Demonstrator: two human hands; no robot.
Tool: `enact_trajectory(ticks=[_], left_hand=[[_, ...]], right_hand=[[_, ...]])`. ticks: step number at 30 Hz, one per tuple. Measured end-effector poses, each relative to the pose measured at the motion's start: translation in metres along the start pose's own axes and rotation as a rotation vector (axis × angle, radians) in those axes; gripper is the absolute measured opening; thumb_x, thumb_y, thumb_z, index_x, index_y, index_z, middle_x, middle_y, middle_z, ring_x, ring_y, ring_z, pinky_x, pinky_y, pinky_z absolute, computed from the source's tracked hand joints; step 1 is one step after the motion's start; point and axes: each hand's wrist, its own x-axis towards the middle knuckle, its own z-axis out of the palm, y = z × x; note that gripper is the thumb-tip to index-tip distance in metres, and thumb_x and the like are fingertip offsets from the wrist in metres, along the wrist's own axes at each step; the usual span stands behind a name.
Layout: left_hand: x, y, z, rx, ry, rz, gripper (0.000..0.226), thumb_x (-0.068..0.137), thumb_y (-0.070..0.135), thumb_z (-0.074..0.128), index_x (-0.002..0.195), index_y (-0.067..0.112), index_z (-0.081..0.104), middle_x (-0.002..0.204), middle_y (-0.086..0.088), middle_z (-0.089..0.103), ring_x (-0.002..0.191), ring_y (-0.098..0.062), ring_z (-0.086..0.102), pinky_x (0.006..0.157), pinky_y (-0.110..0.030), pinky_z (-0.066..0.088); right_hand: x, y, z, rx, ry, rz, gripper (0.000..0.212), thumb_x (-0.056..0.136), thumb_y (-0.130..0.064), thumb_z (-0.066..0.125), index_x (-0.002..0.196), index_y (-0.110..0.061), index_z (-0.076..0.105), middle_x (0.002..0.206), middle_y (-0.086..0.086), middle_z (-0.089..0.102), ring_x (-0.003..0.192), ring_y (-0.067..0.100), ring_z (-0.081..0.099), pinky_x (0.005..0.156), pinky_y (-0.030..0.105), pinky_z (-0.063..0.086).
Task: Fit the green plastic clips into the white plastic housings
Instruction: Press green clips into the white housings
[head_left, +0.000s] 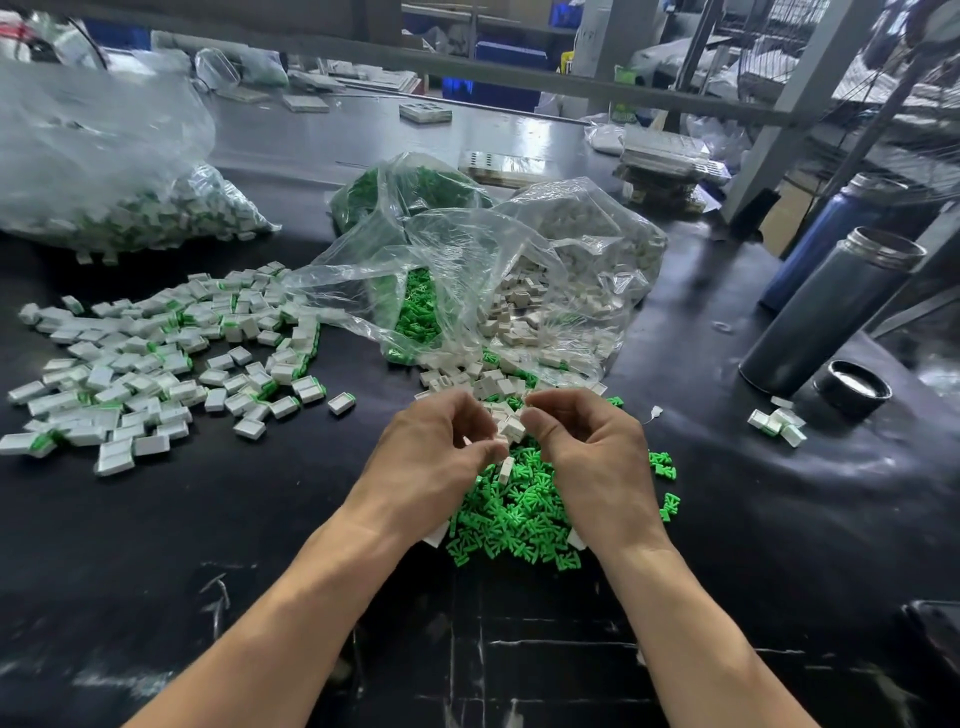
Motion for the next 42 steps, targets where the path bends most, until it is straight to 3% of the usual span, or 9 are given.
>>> enact_trajectory(ticks=[4, 7, 9, 19, 25, 30, 35, 39, 42], left_hand=[[-0.0023, 0.0068, -0.0054, -0.16, 0.015, 0.034, 0.017, 0.086, 0.025, 0.082, 0.09, 0.025, 0.065, 0.083, 0.004, 0.072, 0.08, -0.016, 0.071, 0.078, -0.044, 0.06], [-0.0034, 0.0102, -0.006, -0.211, 0.009, 0.055, 0.018, 0.085, 0.022, 0.083, 0.091, 0.022, 0.066, 0.085, 0.002, 0.073, 0.082, -0.02, 0.071, 0.078, -0.048, 0.059], [-0.0036, 0.011, -0.0055, -0.231, -0.004, 0.066, 0.018, 0.085, 0.022, 0.083, 0.092, 0.023, 0.066, 0.086, 0.001, 0.073, 0.082, -0.02, 0.07, 0.078, -0.048, 0.059], [-0.0031, 0.0071, -0.006, -0.298, -0.028, 0.099, 0.016, 0.087, 0.015, 0.08, 0.094, 0.024, 0.068, 0.084, 0.003, 0.073, 0.078, -0.014, 0.069, 0.073, -0.037, 0.061], [-0.004, 0.0074, -0.0068, -0.43, -0.031, 0.086, 0.013, 0.087, 0.004, 0.078, 0.095, 0.011, 0.07, 0.081, -0.009, 0.074, 0.069, -0.015, 0.068, 0.064, -0.025, 0.058], [-0.0035, 0.0062, -0.0053, -0.493, -0.031, 0.056, 0.007, 0.088, 0.006, 0.077, 0.094, 0.004, 0.074, 0.074, -0.01, 0.072, 0.066, -0.014, 0.065, 0.061, -0.024, 0.056], [-0.0038, 0.0052, -0.006, -0.479, -0.036, 0.069, 0.006, 0.087, 0.004, 0.078, 0.09, 0.007, 0.074, 0.074, -0.004, 0.074, 0.066, -0.013, 0.067, 0.06, -0.021, 0.053], [-0.004, 0.0057, -0.0034, -0.465, -0.007, 0.078, 0.009, 0.086, 0.0, 0.077, 0.087, 0.008, 0.074, 0.071, 0.001, 0.073, 0.064, -0.007, 0.067, 0.059, -0.017, 0.051], [-0.0041, 0.0057, -0.0002, -0.43, 0.018, 0.085, 0.015, 0.086, -0.001, 0.077, 0.083, 0.013, 0.074, 0.069, 0.004, 0.073, 0.063, -0.006, 0.068, 0.058, -0.017, 0.051]], right_hand=[[-0.0005, -0.0023, -0.0003, 0.095, -0.018, 0.001, 0.01, 0.093, -0.017, 0.077, 0.096, -0.026, 0.077, 0.072, -0.012, 0.071, 0.064, 0.001, 0.061, 0.057, 0.014, 0.046], [-0.0003, -0.0039, -0.0006, 0.138, -0.045, -0.01, 0.01, 0.093, -0.014, 0.076, 0.095, -0.024, 0.079, 0.071, -0.006, 0.071, 0.061, 0.007, 0.059, 0.054, 0.019, 0.046], [-0.0009, -0.0047, -0.0005, 0.169, -0.073, -0.009, 0.012, 0.093, -0.012, 0.075, 0.094, -0.023, 0.079, 0.075, -0.001, 0.073, 0.063, 0.009, 0.06, 0.052, 0.023, 0.046], [-0.002, -0.0044, 0.0009, 0.115, -0.107, -0.048, 0.012, 0.094, -0.013, 0.075, 0.094, -0.024, 0.079, 0.074, -0.009, 0.072, 0.066, 0.002, 0.061, 0.058, 0.014, 0.046], [-0.0038, -0.0065, 0.0022, 0.131, -0.131, -0.057, 0.012, 0.095, -0.009, 0.073, 0.093, -0.02, 0.077, 0.071, -0.011, 0.071, 0.063, -0.001, 0.061, 0.057, 0.012, 0.047], [-0.0057, -0.0078, 0.0043, 0.1, -0.117, -0.047, 0.017, 0.096, -0.006, 0.07, 0.09, -0.021, 0.076, 0.069, -0.012, 0.07, 0.059, -0.002, 0.059, 0.055, 0.011, 0.045], [-0.0062, -0.0076, 0.0033, -0.048, -0.092, -0.096, 0.012, 0.096, -0.017, 0.073, 0.092, -0.029, 0.075, 0.084, -0.012, 0.075, 0.075, 0.003, 0.066, 0.069, 0.016, 0.051], [-0.0078, -0.0068, 0.0053, -0.101, -0.079, -0.107, 0.014, 0.097, -0.017, 0.072, 0.091, -0.029, 0.073, 0.086, -0.014, 0.074, 0.077, 0.004, 0.067, 0.07, 0.019, 0.053], [-0.0097, -0.0064, 0.0081, -0.121, -0.042, -0.106, 0.014, 0.097, -0.015, 0.072, 0.091, -0.028, 0.073, 0.085, -0.013, 0.073, 0.077, 0.007, 0.066, 0.071, 0.029, 0.057]])
